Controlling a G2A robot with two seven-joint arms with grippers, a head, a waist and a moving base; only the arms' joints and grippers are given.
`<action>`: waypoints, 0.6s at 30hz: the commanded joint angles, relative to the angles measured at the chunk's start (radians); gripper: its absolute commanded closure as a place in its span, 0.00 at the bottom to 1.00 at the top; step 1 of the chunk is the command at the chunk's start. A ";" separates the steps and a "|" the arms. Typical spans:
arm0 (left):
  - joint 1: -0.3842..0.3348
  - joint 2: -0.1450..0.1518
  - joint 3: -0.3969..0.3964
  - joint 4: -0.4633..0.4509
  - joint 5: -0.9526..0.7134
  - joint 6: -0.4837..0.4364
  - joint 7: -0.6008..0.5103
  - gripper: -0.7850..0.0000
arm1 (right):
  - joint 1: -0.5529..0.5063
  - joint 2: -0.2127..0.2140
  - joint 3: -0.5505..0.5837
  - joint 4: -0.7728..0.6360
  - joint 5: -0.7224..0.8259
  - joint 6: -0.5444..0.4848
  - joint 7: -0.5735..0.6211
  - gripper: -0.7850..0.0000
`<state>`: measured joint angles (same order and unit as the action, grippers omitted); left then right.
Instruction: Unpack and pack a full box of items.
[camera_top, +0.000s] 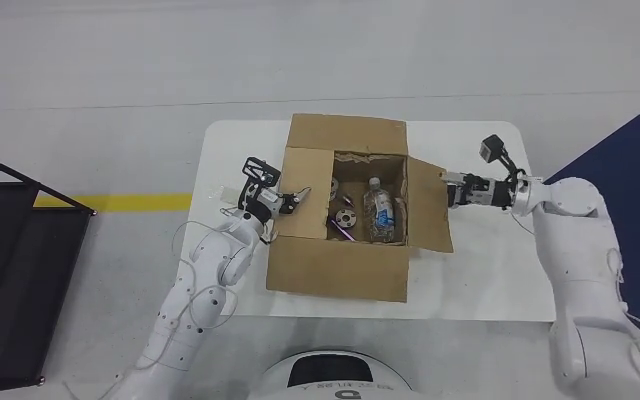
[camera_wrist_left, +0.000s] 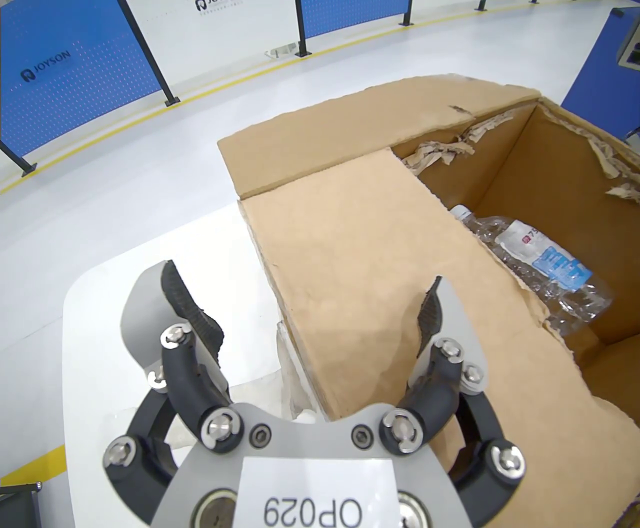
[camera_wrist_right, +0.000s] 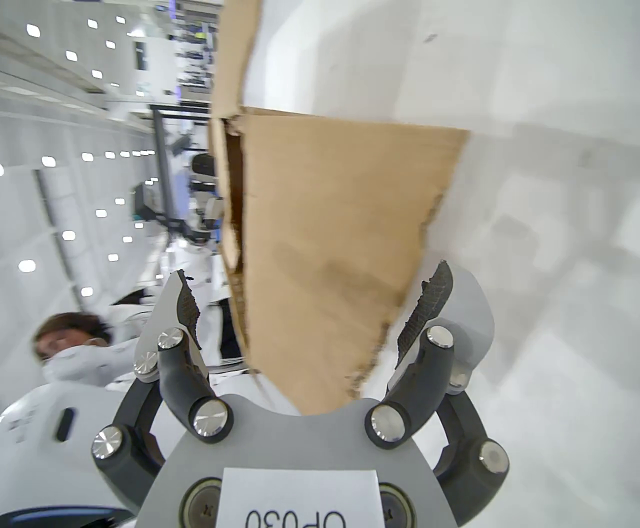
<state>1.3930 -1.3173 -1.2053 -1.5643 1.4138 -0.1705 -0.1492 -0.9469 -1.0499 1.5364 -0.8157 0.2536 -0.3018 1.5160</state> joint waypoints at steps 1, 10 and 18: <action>0.000 0.000 0.000 0.000 0.000 0.000 0.000 0.00 | -0.002 0.006 -0.023 0.022 0.168 0.017 0.020 0.00; 0.000 0.000 0.000 0.000 0.000 0.000 0.000 0.00 | 0.031 0.061 -0.147 0.039 0.363 0.017 0.020 0.00; 0.000 0.000 0.000 0.000 0.000 0.000 0.000 0.00 | 0.026 0.098 -0.247 -0.162 0.422 0.017 0.020 0.00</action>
<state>1.3930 -1.3173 -1.2053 -1.5643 1.4138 -0.1705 -0.1492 -0.9217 -0.9560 1.2972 -0.9519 0.6732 -0.2845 1.5359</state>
